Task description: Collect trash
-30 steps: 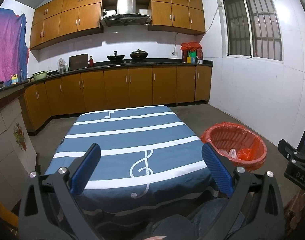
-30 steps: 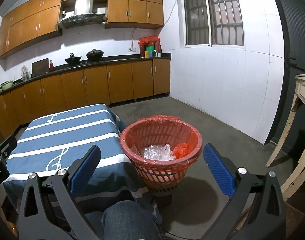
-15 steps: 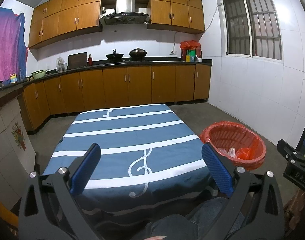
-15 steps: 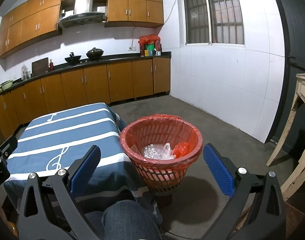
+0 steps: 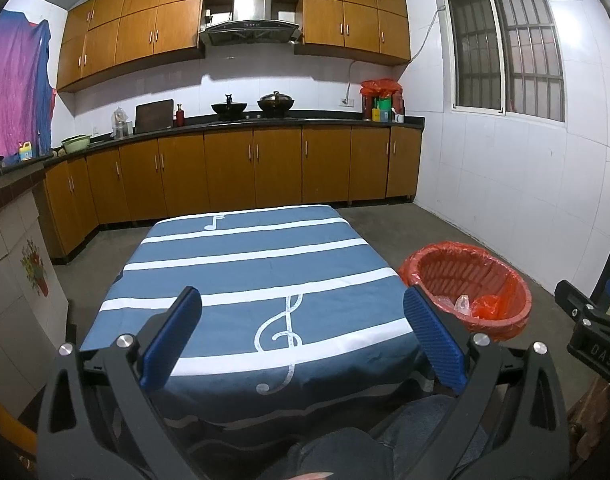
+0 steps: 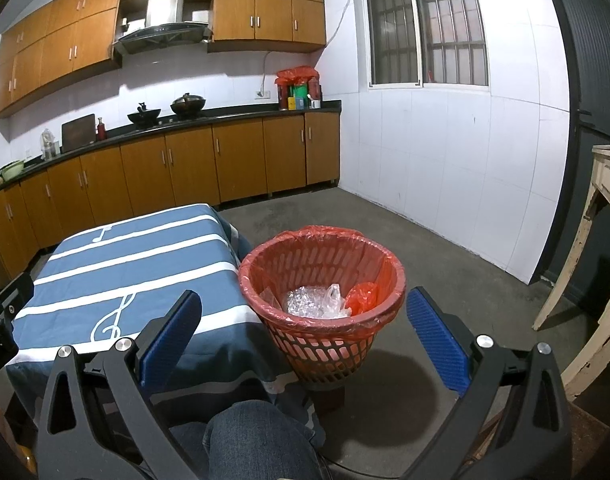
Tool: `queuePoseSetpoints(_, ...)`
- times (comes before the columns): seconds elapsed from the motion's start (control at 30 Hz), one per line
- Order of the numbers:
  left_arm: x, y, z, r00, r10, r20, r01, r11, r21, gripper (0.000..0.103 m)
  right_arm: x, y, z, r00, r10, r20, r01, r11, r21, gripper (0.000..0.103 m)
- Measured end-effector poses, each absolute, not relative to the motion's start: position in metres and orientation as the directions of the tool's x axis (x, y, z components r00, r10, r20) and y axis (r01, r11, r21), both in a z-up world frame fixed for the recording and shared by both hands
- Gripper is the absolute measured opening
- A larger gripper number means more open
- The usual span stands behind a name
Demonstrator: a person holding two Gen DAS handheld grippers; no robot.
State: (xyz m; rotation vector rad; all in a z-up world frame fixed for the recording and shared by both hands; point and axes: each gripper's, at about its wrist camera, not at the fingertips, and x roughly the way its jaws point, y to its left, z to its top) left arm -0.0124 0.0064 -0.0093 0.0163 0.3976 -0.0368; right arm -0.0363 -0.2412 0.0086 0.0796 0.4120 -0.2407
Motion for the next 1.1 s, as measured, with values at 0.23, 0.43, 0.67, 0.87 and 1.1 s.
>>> queuePoseSetpoints(0.23, -0.01, 0.007, -0.012, 0.92, -0.034, -0.392, 0.04, 0.999, 0.009, 0.099, -0.036, -0.242, 0.008, 0.888, -0.216, -0.406, 0.248, 0.968, 0.028, 0.101)
queuePoseSetpoints(0.43, -0.01, 0.007, -0.012, 0.919, -0.033, -0.392, 0.04, 0.999, 0.008, 0.099, -0.036, -0.242, 0.009, 0.887, -0.216, -0.407, 0.248, 0.968, 0.027, 0.101)
queuePoseSetpoints(0.67, -0.008, 0.005, -0.015, 0.917, -0.034, -0.397, 0.041, 0.999, 0.008, 0.099, -0.035, -0.241, 0.006, 0.884, -0.217, -0.415, 0.25, 0.968, 0.027, 0.101)
queuePoseSetpoints(0.87, -0.007, 0.005, -0.017, 0.916, -0.036, -0.4, 0.041, 0.999, 0.006, 0.099, -0.034, -0.241, 0.004, 0.882, -0.218, -0.418, 0.251, 0.968, 0.026, 0.101)
queuePoseSetpoints(1.1, -0.007, 0.005, -0.02, 0.914, -0.037, -0.403, 0.041, 0.999, 0.0, 0.099, -0.034, -0.242, 0.005, 0.882, -0.217, -0.419, 0.251, 0.968, 0.026, 0.101)
